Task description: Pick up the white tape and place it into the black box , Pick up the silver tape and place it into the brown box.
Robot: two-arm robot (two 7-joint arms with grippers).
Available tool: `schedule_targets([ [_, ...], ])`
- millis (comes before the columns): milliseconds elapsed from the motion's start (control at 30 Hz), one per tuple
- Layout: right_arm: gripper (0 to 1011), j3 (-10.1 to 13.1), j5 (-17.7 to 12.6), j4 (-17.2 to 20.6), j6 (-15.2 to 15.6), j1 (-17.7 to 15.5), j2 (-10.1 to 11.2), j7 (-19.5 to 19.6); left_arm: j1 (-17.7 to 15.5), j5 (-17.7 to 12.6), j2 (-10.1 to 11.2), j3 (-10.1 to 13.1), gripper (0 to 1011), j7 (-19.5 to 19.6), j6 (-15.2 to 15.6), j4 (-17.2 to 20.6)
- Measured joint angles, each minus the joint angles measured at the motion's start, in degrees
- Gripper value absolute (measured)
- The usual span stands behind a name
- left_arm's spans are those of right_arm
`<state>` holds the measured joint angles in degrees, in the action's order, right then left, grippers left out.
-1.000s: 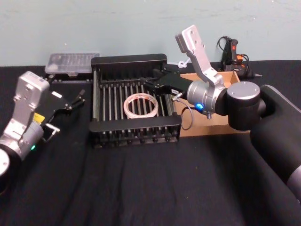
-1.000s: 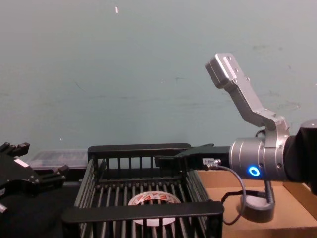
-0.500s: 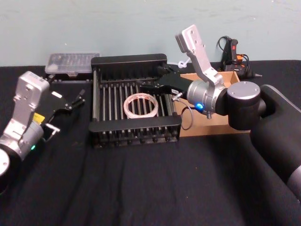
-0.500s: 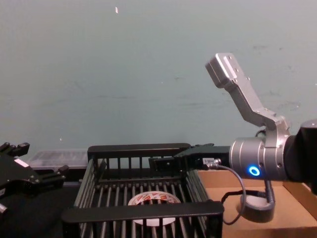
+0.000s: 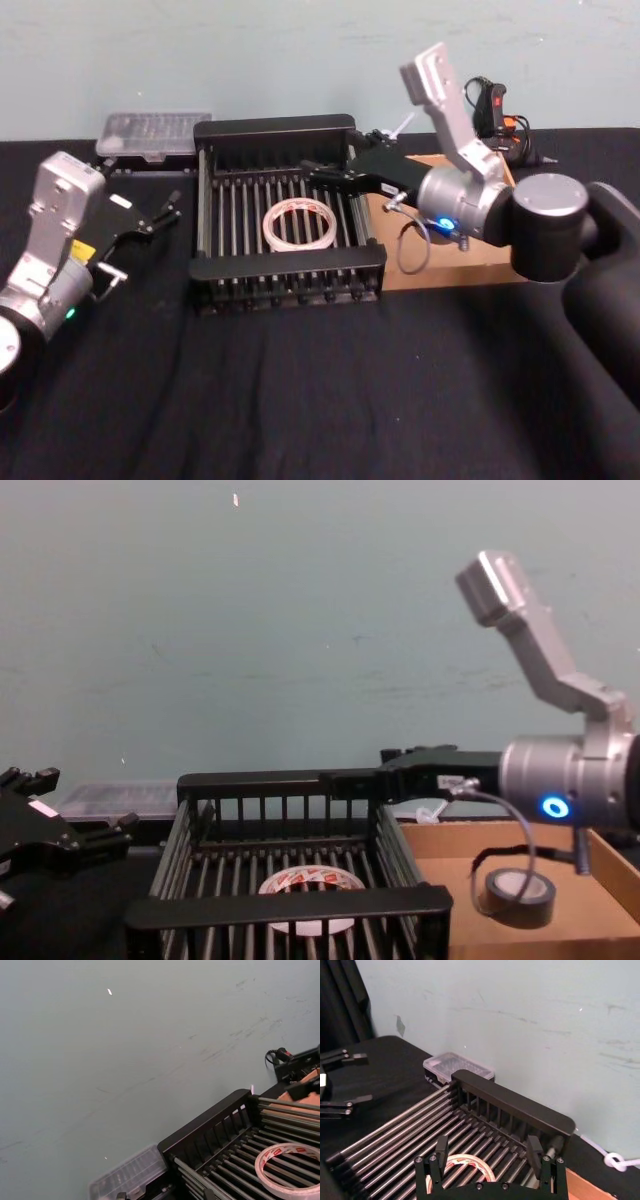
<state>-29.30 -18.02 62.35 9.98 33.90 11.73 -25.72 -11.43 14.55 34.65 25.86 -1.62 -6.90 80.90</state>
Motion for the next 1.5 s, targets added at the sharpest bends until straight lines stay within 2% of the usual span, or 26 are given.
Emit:
schedule_targets([
  [133, 1002, 1.48, -0.91, 5.87, 0.78, -3.34, 2.4, 0.13, 0.0, 0.0, 0.0, 0.0, 1001, 0.0, 0.0, 0.0],
  [233, 1002, 2.35, -1.42, 8.87, 1.05, -5.26, 3.71, 0.55, 0.0, 0.0, 0.0, 0.0, 1001, 0.0, 0.0, 0.0],
  [400, 1002, 5.2, -3.29, 15.94, 1.32, -10.64, 6.91, 2.13, 0.0, 0.0, 0.0, 0.0, 1001, 0.0, 0.0, 0.0],
  [433, 1000, 5.2, -3.29, 15.94, 1.32, -10.64, 6.91, 2.13, 0.0, 0.0, 0.0, 0.0, 1001, 0.0, 0.0, 0.0],
  [533, 1002, 6.62, -4.0, 19.51, 1.15, -13.95, 8.74, 3.21, 0.0, 0.0, 0.0, 0.0, 1001, 0.0, 0.0, 0.0],
  [567, 1002, 6.62, -4.0, 19.51, 1.15, -13.95, 8.74, 3.21, 0.0, 0.0, 0.0, 0.0, 1001, 0.0, 0.0, 0.0],
  [700, 1002, 7.91, -4.17, 22.55, 0.49, -17.51, 10.48, 4.55, 0.0, 0.0, 0.0, 0.0, 1001, 0.0, 0.0, 0.0],
  [867, 1000, 9.13, -3.28, 23.57, -0.6, -20.08, 11.28, 6.69, 0.0, 0.0, 0.0, 0.0, 1002, 0.0, 0.0, 0.0],
  [1033, 1002, 10.11, -1.38, 23.22, -1.76, -21.0, 10.95, 8.89, 0.0, 0.0, 0.0, 0.0, 1001, 0.0, 0.0, 0.0],
  [1500, 1002, 12.51, 3.59, 18.78, -3.79, -20.42, 8.62, 13.93, 0.0, 0.0, 0.0, 0.0, 1001, 0.0, 0.0, 0.0],
])
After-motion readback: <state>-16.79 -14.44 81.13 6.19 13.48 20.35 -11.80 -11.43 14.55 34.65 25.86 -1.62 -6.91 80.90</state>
